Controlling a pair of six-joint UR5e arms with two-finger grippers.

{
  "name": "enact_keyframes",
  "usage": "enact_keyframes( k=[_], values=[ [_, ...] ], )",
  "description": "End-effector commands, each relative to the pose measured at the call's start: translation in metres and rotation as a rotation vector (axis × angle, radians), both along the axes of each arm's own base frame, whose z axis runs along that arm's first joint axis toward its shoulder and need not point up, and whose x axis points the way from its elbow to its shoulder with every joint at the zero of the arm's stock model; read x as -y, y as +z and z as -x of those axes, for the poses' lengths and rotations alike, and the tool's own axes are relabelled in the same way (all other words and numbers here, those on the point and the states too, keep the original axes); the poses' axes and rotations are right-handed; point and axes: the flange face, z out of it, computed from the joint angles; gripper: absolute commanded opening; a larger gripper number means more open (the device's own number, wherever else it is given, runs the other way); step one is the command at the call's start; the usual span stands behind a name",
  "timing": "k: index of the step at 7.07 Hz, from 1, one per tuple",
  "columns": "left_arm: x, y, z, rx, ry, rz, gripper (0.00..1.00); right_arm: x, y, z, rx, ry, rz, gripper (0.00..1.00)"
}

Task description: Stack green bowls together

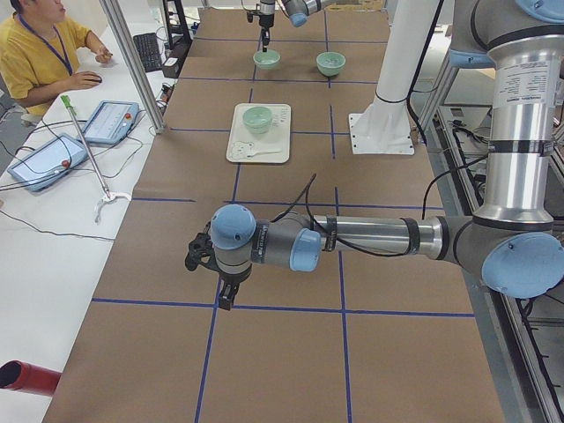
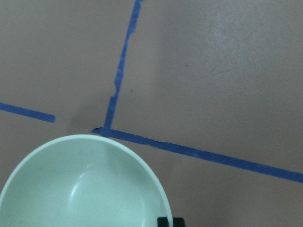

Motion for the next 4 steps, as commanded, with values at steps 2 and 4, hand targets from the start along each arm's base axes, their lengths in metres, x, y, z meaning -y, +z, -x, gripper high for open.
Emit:
enact_keyframes(
  k=[2,4],
  values=[
    [0.002,-0.024,0.000,-0.009,-0.013,-0.032,1.00,-0.003,-0.221,0.121,0.000,0.023,0.146,0.00],
    [0.003,-0.029,0.000,-0.010,-0.014,-0.040,1.00,-0.009,-0.298,0.217,0.001,0.091,0.166,0.00]
  ],
)
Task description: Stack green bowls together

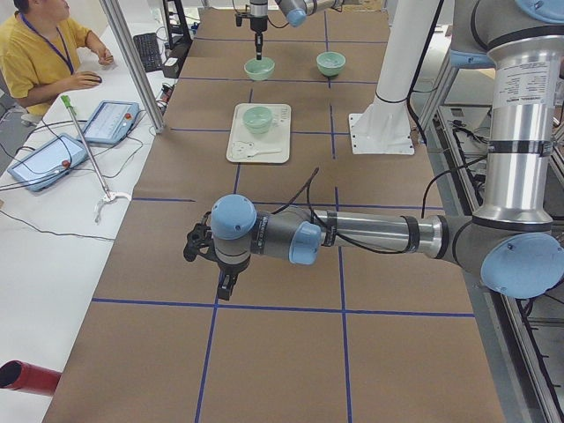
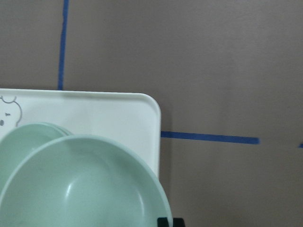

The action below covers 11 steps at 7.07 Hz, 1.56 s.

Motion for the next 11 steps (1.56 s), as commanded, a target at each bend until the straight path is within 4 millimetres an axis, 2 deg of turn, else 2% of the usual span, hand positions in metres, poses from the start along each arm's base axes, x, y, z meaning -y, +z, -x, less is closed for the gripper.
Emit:
enact_keyframes(
  k=[1,4,5,6,11],
  values=[
    [0.001,-0.007,0.000,0.000,-0.001,-0.013,1.00,-0.002,-0.056,0.090,-0.019,0.026,0.033,0.00],
    [-0.001,-0.012,0.000,-0.001,0.000,-0.022,1.00,0.002,-0.032,0.120,-0.056,0.035,0.009,0.00],
    [-0.001,-0.012,0.000,0.000,0.000,-0.022,1.00,-0.003,-0.024,0.138,-0.060,0.034,0.001,0.00],
    [-0.001,-0.012,0.000,0.001,0.000,-0.025,1.00,-0.011,-0.023,0.147,-0.063,0.032,0.003,0.00],
    [-0.001,-0.012,0.000,0.001,0.000,-0.025,1.00,-0.009,-0.017,0.149,-0.084,0.058,-0.016,0.00]
  ],
)
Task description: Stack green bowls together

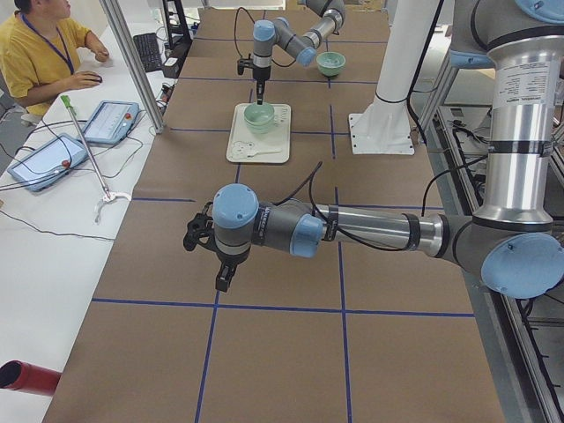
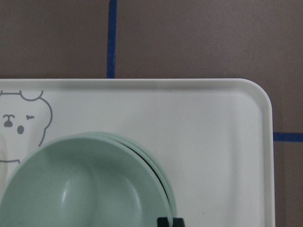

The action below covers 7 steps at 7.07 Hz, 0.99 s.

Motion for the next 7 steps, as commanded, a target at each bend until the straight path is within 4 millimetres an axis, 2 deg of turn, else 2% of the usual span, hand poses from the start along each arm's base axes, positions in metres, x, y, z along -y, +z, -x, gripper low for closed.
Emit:
enact_keyframes(
  k=[1,2,3,4,5,6,7],
  values=[
    [0.000,0.000,0.000,0.000,0.000,0.000,1.00,0.001,0.003,0.000,-0.014,0.021,-0.011,0.42],
    [0.001,-0.001,0.000,0.000,0.000,-0.002,1.00,-0.003,0.004,0.005,-0.016,0.024,-0.008,0.99],
    [0.000,0.001,0.000,0.000,0.000,0.001,1.00,-0.003,0.003,0.005,-0.014,0.027,-0.005,1.00],
    [-0.001,0.002,0.000,0.001,0.002,0.000,1.00,0.004,-0.002,-0.006,-0.005,0.031,-0.009,1.00],
    [-0.001,0.003,0.000,0.009,0.006,-0.005,1.00,0.031,0.003,-0.042,0.017,0.029,0.030,1.00],
    [-0.002,0.017,0.001,0.013,0.004,0.028,1.00,0.065,0.020,-0.096,0.038,-0.016,0.023,1.00],
    [-0.004,0.040,-0.001,0.001,0.010,0.068,1.00,0.096,0.052,-0.160,0.024,-0.071,-0.007,1.00]
  ],
)
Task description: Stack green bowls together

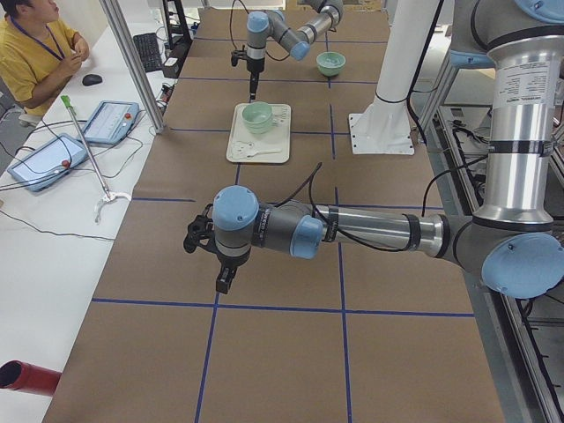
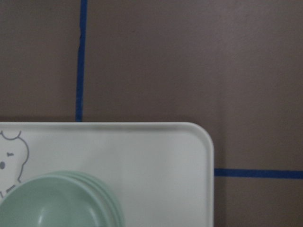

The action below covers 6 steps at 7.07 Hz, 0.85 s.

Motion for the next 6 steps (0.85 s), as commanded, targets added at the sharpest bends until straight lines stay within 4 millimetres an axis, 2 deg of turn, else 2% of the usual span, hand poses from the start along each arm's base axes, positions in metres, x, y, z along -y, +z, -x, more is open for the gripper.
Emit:
enact_keyframes(
  k=[1,2,3,4,5,6],
  values=[
    [-0.003,0.021,-0.001,-0.007,0.001,0.055,1.00,0.063,0.067,-0.143,-0.026,-0.124,-0.076,1.00],
    [-0.011,0.033,0.000,0.004,-0.005,0.083,1.00,0.080,0.112,-0.218,-0.064,-0.191,-0.144,1.00],
    [-0.012,0.039,-0.001,0.008,-0.005,0.101,1.00,0.084,0.158,-0.289,-0.081,-0.225,-0.186,1.00],
    [-0.012,0.038,0.002,0.044,-0.010,0.137,1.00,0.065,0.220,-0.362,-0.060,-0.259,-0.218,1.00],
    [-0.014,0.032,0.005,0.090,-0.017,0.150,1.00,0.030,0.287,-0.420,-0.088,-0.290,-0.239,1.00],
    [-0.012,0.030,0.007,0.119,-0.022,0.142,1.00,-0.012,0.343,-0.454,-0.114,-0.265,-0.177,1.00]
  ],
)
